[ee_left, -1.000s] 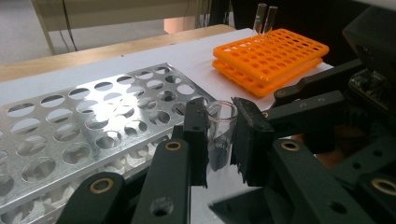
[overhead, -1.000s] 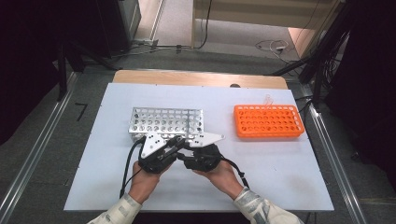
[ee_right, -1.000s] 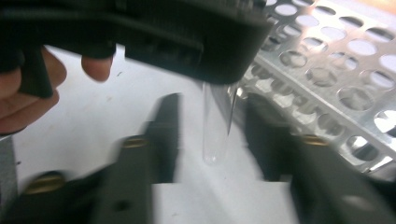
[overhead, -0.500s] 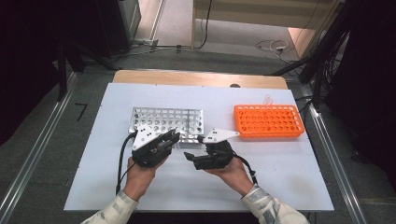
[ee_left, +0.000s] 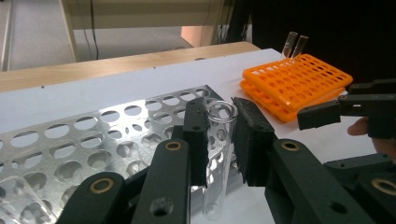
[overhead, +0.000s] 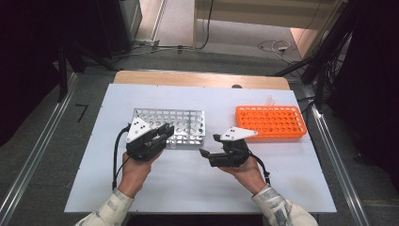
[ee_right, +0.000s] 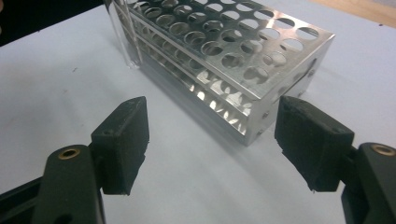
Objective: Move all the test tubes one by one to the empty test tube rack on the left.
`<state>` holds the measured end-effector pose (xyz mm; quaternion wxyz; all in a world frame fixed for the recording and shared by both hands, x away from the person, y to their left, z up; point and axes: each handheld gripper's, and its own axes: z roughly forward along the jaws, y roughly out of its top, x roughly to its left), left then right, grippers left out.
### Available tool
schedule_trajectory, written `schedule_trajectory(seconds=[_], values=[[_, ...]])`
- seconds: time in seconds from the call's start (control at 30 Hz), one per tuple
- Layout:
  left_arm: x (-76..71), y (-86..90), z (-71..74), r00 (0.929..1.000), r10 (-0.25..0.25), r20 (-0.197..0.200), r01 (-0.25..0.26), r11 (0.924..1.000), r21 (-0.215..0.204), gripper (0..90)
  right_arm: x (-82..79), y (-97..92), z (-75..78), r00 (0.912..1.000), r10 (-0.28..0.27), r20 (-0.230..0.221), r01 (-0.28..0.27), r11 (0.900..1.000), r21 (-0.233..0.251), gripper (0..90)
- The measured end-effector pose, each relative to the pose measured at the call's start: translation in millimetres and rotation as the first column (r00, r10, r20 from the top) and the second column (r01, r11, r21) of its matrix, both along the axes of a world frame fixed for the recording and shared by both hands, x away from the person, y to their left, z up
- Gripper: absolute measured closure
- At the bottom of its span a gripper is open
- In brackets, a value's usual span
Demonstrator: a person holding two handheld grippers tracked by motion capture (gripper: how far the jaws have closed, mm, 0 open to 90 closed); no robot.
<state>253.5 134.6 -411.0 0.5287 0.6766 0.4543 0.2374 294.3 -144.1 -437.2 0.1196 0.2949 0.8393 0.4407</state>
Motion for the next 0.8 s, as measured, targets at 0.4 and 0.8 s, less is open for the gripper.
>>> schedule_trajectory(seconds=[0.4, 0.8], values=[[9.8, 18.5, 7.5, 0.9983, 0.055, 0.019, -0.055, 0.9985, -0.006, 75.5, 6.7, -7.9, -3.1, 0.9993, -0.037, -0.009, 0.037, 0.9993, -0.005, 21.3], [16.4, 33.2, 14.2, 0.9930, 0.110, 0.042, -0.110, 0.9939, -0.008, 75.5, 7.5, -8.8, -3.0, 0.9990, -0.044, -0.013, 0.044, 0.9990, -0.004, 21.3]])
